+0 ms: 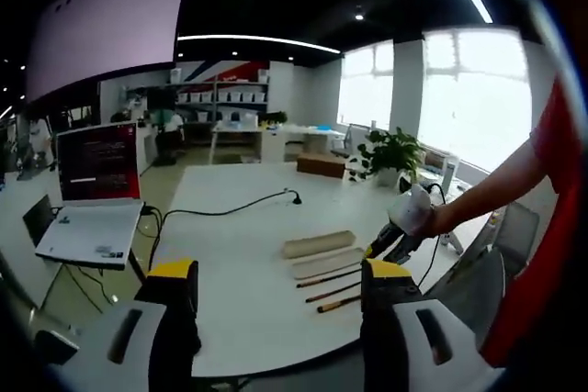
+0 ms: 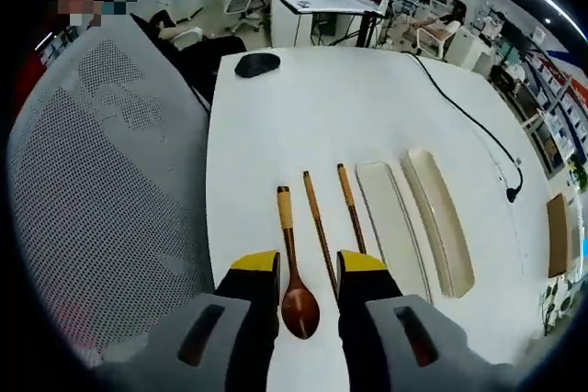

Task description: Arrange the utensils inside the cutlery case until each visible utensil rests in its matching compartment.

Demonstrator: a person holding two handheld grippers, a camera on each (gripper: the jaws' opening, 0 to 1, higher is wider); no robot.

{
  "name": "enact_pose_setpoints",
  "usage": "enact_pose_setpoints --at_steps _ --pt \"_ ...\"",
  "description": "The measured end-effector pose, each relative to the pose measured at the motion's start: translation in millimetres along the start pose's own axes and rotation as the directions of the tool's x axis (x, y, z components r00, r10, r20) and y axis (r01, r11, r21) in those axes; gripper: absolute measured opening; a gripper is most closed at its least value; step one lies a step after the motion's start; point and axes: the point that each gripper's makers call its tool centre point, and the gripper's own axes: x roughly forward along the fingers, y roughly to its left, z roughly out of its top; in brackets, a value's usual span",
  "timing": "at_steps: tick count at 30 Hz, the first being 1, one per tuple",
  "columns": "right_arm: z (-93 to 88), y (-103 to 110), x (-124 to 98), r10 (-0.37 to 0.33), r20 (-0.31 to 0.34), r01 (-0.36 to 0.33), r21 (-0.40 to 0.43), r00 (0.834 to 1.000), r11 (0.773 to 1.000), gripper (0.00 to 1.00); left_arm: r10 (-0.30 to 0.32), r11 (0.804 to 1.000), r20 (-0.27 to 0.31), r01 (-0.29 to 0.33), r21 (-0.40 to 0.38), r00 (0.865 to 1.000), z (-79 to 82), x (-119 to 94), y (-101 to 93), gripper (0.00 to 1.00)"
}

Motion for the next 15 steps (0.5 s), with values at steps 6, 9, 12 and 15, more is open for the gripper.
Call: enact_pose_setpoints --at_steps 6,9,12,15 --pt "-5.7 -8.4 14.0 -0.010 -0.025 0.010 0.010 1.000 1.000 0.20 0.004 1.000 -0.013 -0.004 0.000 1.000 -3.4 -0.4 -1.0 0.73" --pt "-6.7 -13.7 21.3 -0.020 -0.041 0.020 -0.003 0.999 1.000 0.19 0.008 1.000 -0.015 -0.008 0.004 1.000 -3.1 -1.4 -2.1 0.73" --pt "-6.6 -17.2 26.3 -0.017 -0.049 0.017 0.005 0.999 1.000 0.15 0.002 1.000 -0.009 -0.002 -0.007 1.000 -0.9 -2.9 -5.2 0.74" --pt "-10.6 -17.2 33.2 0.006 -0.073 -0.003 0.043 0.997 0.999 0.10 -0.027 0.999 0.020 0.028 -0.036 0.999 4.9 -4.7 -12.0 0.75"
